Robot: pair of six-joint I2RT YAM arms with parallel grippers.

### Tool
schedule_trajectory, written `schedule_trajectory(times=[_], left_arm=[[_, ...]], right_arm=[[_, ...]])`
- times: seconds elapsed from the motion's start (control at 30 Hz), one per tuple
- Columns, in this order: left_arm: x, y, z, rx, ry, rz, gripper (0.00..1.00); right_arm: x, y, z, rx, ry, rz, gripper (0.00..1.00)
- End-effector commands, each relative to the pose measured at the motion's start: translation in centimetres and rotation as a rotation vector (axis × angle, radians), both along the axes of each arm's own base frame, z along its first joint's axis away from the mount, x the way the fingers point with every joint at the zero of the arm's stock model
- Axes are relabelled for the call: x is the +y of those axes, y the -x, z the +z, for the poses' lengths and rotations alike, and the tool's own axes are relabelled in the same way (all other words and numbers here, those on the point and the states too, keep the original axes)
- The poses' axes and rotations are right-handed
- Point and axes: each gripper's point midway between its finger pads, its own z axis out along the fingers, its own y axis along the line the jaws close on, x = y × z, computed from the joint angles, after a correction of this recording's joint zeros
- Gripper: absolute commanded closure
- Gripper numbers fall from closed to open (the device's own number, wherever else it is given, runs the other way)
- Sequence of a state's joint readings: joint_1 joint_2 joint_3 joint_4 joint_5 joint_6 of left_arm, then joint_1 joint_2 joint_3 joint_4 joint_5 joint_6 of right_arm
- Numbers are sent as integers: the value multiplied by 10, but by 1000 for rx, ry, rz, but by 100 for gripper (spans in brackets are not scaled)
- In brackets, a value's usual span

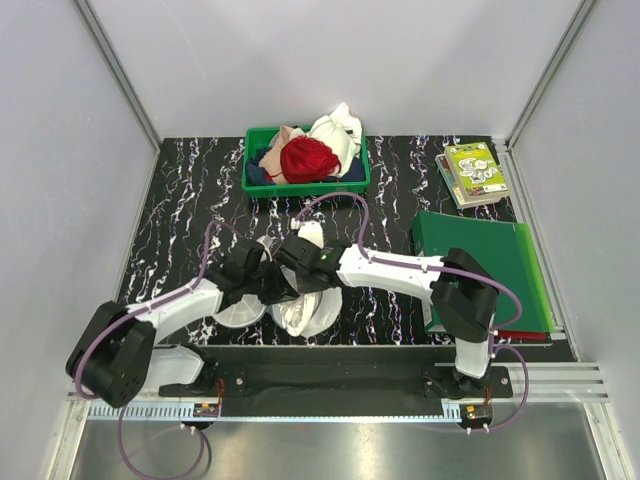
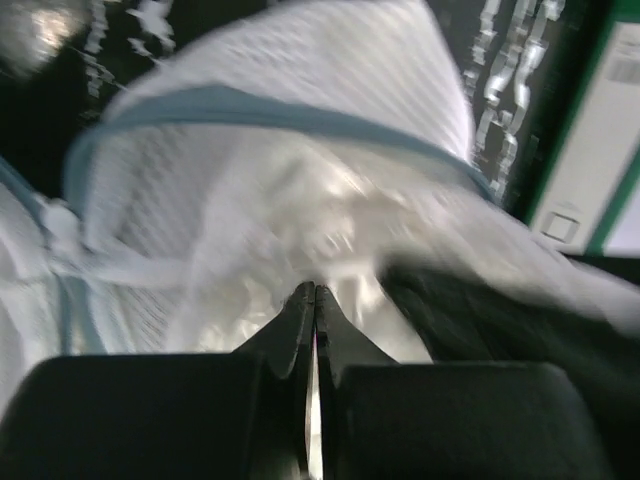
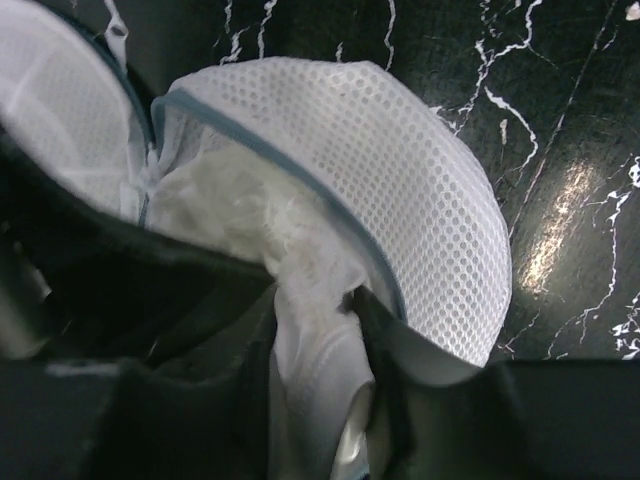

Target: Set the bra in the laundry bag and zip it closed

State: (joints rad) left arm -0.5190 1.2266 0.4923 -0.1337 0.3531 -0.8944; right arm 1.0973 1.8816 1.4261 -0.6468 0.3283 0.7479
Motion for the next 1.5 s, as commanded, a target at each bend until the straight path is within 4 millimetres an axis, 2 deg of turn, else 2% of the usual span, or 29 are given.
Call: schedule_trajectory(times=[0.0, 0.1, 0.13, 0.17, 0.2, 0.23, 0.27, 0.37, 0.4, 0.47, 0.5, 0.57, 0.7, 0.87, 1.03, 1.1, 1.3, 1.43, 1.47], left_arm=[[-1, -25, -5, -75, -40, 32, 99], [1, -24, -13, -64, -54, 35, 100], [2, -23, -15, -61, -58, 34, 100], [2, -23, -16, -59, -60, 35, 100], [2, -23, -18, -58, -64, 36, 100], [1, -23, -17, -58, -61, 34, 100], [1, -23, -18, -57, -63, 33, 100], [0, -22, -18, -59, -64, 27, 100], [-1, -22, -18, -61, -65, 25, 100], [-1, -20, -18, -59, -65, 22, 100], [-1, -20, -18, -60, -65, 24, 100], [-1, -20, -17, -66, -66, 25, 100], [0, -18, -16, -70, -64, 27, 100], [1, -16, -16, -71, -70, 28, 100], [1, -15, -14, -75, -69, 29, 100], [2, -15, -14, -78, -75, 29, 100], [3, -15, -13, -83, -84, 24, 100], [4, -14, -14, -82, -89, 27, 100], [5, -14, -14, -84, -91, 27, 100]], right_arm=[[7, 8, 42, 3, -140, 13, 54], [-4, 12, 63, -24, -164, 14, 32], [-8, 12, 69, -37, -167, 14, 27], [-12, 14, 83, -51, -194, 21, 23], [-18, 15, 85, -54, -187, 32, 17], [-23, 16, 89, -55, -191, 31, 17], [-29, 17, 101, -64, -217, 28, 17], [-59, 14, 95, -60, -222, -21, 30], [-64, 14, 92, -60, -227, -27, 37], [-76, 12, 80, -22, -267, -52, 44], [-76, 15, 77, 5, -296, -46, 49], [-78, 13, 71, -3, -340, -50, 53], [-64, 18, 57, 43, -392, -19, 62], [-41, 22, 34, 124, -435, 9, 64], [-33, 23, 24, 154, -442, 22, 66], [-31, 24, 20, 165, -441, 28, 70], [-35, 27, 18, 170, -439, 23, 69], [-44, 30, 30, 141, -468, 2, 63], [-48, 32, 28, 142, -463, -4, 62]])
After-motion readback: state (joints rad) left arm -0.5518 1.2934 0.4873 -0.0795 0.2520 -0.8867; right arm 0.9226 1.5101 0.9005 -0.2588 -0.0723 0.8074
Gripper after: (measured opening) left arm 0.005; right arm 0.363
